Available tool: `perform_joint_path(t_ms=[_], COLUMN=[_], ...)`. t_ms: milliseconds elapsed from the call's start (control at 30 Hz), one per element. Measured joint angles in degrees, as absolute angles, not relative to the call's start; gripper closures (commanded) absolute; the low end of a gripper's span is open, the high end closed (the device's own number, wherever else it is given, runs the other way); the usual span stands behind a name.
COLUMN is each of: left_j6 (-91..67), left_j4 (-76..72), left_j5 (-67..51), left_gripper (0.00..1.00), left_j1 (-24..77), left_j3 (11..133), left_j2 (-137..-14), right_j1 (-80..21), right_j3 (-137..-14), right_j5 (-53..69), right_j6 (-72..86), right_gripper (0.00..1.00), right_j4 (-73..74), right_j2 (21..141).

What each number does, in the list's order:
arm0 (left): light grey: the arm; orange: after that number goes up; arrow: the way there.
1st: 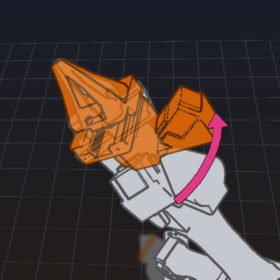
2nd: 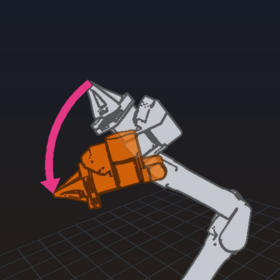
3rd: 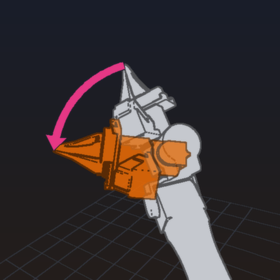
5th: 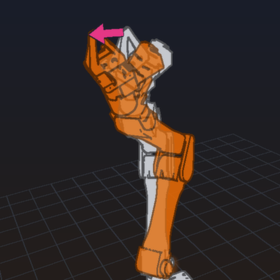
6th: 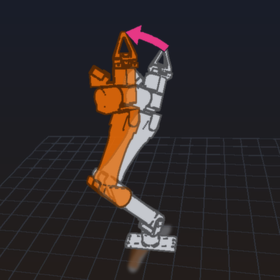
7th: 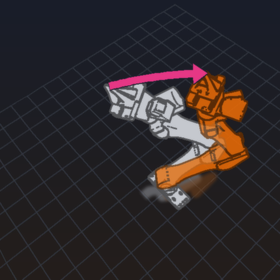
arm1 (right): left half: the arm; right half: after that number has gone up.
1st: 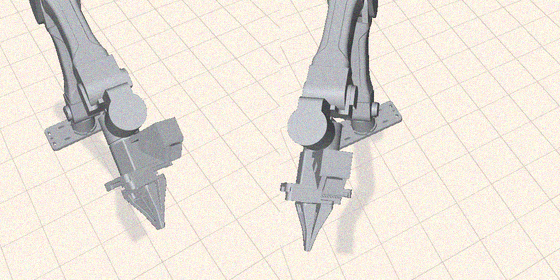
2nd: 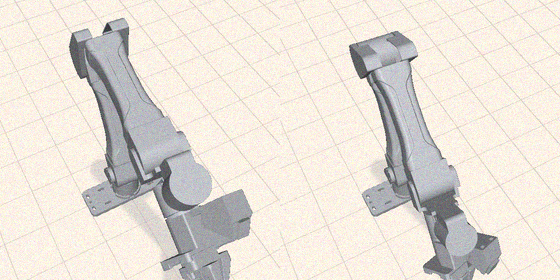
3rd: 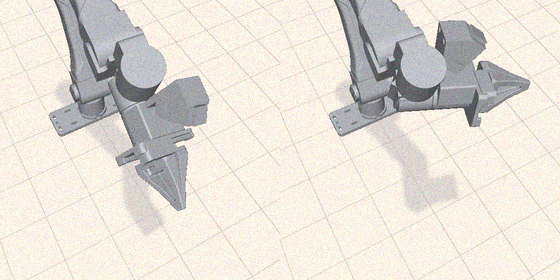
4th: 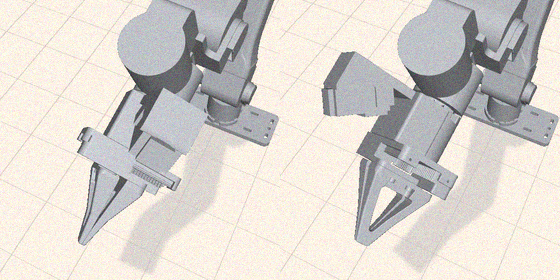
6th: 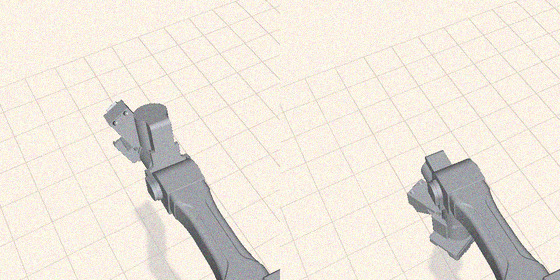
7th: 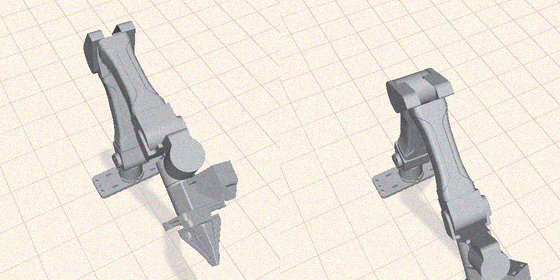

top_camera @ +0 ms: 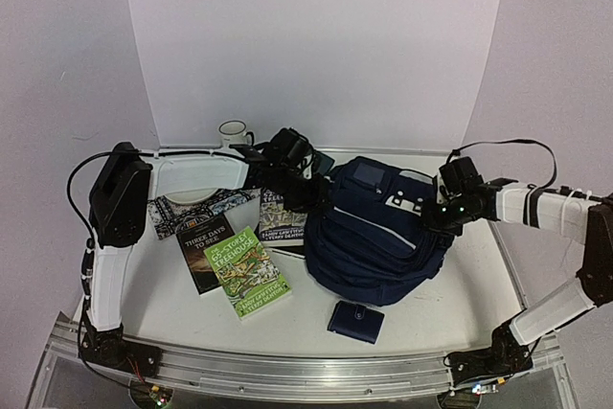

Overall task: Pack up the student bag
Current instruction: Adjust the student bag at the center of the board.

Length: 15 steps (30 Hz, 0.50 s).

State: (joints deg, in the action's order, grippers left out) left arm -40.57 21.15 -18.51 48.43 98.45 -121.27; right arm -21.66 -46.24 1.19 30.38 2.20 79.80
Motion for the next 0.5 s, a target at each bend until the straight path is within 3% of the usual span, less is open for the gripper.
perform_joint_path(t_ms=[133,267,500], left_j6=[-42.2,-43.6,-43.6], left_j4=[21.1,20.6,19.4], left_j5=[-17.6,-15.2,-11.2], left_gripper=[0.97,0.88,0.51], left_j1=[49.3,51.0,54.1], left_j3=[98.0,97.1,91.7], left_j2=[-121.0,-120.8,-118.1], right_j1=[-19.3,-17.8,-17.5], right_j3=[-51.8,-57.6,-61.2], right_j5=[1.5,1.8,3.5], right_j6=[26.8,22.4,16.9], right_gripper=[0.98,0.96,0.73], right_j4=[2.8,3.8,5.6], right_j2=[82.0,85.0,88.2])
